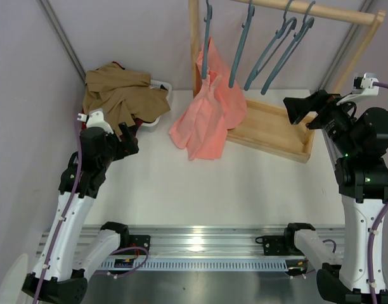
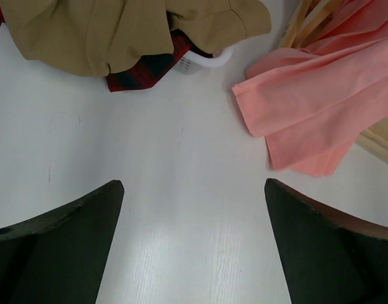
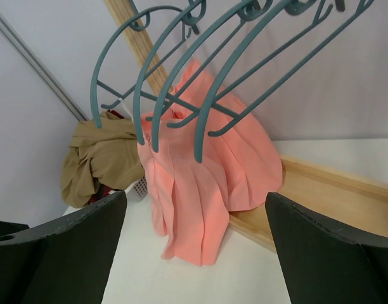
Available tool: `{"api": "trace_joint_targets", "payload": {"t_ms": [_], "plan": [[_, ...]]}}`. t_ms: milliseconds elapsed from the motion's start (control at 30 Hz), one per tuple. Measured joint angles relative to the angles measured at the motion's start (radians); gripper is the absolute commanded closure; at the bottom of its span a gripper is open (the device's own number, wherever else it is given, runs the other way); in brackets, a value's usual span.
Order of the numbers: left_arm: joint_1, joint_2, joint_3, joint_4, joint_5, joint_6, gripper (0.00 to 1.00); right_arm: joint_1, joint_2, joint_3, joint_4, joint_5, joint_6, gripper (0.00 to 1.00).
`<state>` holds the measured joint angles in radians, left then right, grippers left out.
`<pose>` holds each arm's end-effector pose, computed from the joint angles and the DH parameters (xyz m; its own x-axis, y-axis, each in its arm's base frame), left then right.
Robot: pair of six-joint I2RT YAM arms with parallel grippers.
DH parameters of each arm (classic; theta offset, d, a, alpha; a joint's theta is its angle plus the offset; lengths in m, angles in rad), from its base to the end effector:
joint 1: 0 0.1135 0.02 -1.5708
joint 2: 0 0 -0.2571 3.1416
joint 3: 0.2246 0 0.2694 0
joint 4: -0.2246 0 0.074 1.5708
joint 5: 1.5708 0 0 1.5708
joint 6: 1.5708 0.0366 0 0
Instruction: Place the skirt on the hanger
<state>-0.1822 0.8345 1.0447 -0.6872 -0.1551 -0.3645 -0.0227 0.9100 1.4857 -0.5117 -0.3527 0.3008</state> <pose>0.1874 -0.0288 0.3669 -0.4376 -0.2775 -0.8553 -0.1198 0.9607 -0.2504 0.1582 0.0091 0.5167 -0.0347 0.2789 -0.9597 -0.3278 0.9040 0.2746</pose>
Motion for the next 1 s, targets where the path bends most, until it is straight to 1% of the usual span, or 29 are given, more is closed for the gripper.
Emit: {"api": "trace_joint_targets", "payload": {"t_ms": [300, 400, 467, 567, 800, 1000], "plan": [[0.000, -0.003, -0.001, 0.029, -0.027, -0.020, 0.01, 0.024, -0.027, -0.091, -0.006, -0.047, -0.003, 0.01], [0.000, 0.026, 0.005, 0.040, -0.055, -0.037, 0.01, 0.058, -0.047, -0.157, 0.009, -0.053, 0.005, 0.01], [0.006, 0.079, 0.042, 0.034, -0.084, -0.047, 0.01, 0.083, -0.060, -0.217, 0.016, -0.053, 0.018, 0.01], [0.031, 0.202, 0.158, 0.036, -0.109, -0.065, 0.01, 0.121, -0.073, -0.305, 0.023, -0.051, 0.033, 0.01], [0.047, 0.506, 0.411, 0.096, -0.157, -0.079, 0.01, 0.205, -0.108, -0.433, 0.047, 0.006, 0.053, 0.01], [0.063, 0.811, 0.623, 0.150, -0.214, -0.043, 0.01, 0.225, -0.165, -0.517, 0.062, 0.072, 0.066, 0.01]]}}
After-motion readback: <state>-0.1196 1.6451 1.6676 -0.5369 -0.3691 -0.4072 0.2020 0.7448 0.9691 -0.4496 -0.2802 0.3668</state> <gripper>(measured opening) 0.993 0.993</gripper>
